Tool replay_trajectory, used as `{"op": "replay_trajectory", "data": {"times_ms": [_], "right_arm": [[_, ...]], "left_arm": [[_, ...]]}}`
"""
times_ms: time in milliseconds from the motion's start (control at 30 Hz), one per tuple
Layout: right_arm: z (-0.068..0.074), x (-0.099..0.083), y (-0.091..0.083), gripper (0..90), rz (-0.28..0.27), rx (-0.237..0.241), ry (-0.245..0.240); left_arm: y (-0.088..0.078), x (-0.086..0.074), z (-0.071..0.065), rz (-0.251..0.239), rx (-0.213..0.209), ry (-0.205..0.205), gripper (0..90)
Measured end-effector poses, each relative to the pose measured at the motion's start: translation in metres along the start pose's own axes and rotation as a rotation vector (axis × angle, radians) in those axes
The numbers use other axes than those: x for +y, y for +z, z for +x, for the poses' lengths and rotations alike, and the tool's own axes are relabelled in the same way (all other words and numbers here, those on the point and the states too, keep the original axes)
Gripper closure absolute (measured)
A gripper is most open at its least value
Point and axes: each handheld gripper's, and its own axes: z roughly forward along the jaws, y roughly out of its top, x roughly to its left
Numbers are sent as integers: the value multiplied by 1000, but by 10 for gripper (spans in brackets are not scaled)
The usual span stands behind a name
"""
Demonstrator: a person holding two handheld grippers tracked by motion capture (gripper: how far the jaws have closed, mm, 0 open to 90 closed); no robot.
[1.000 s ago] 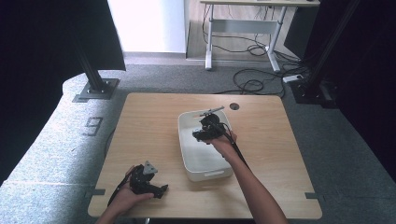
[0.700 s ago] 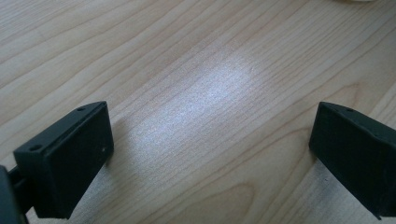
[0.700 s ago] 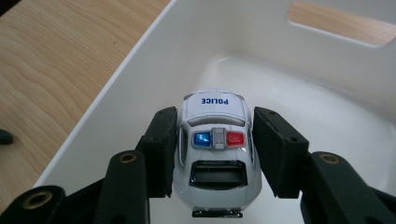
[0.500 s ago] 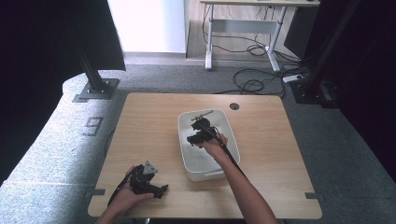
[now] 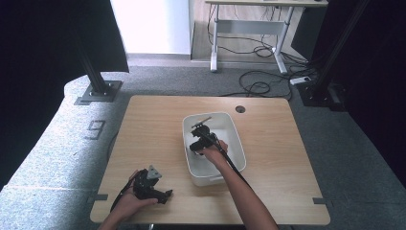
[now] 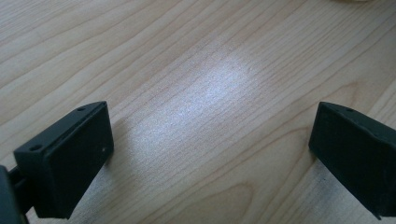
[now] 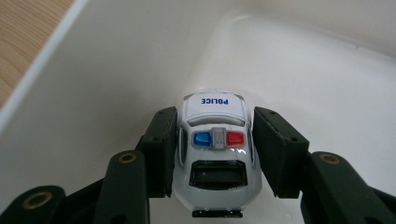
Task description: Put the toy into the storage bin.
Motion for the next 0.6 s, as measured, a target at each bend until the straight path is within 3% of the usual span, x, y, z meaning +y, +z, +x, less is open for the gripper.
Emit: {"op": "replay_trajectory", "data": {"times_ms": [233, 333, 600], "right_arm": [[-1, -3, 8, 496, 32, 27, 20], [-2, -3, 5, 437, 29, 34, 26], [-3, -9, 0, 424, 83, 87, 44]], "left_arm": [[0, 0, 0, 0, 0, 1, 0], [0, 0, 0, 0, 0, 1, 0], [0, 0, 0, 1, 0, 0, 0]]}}
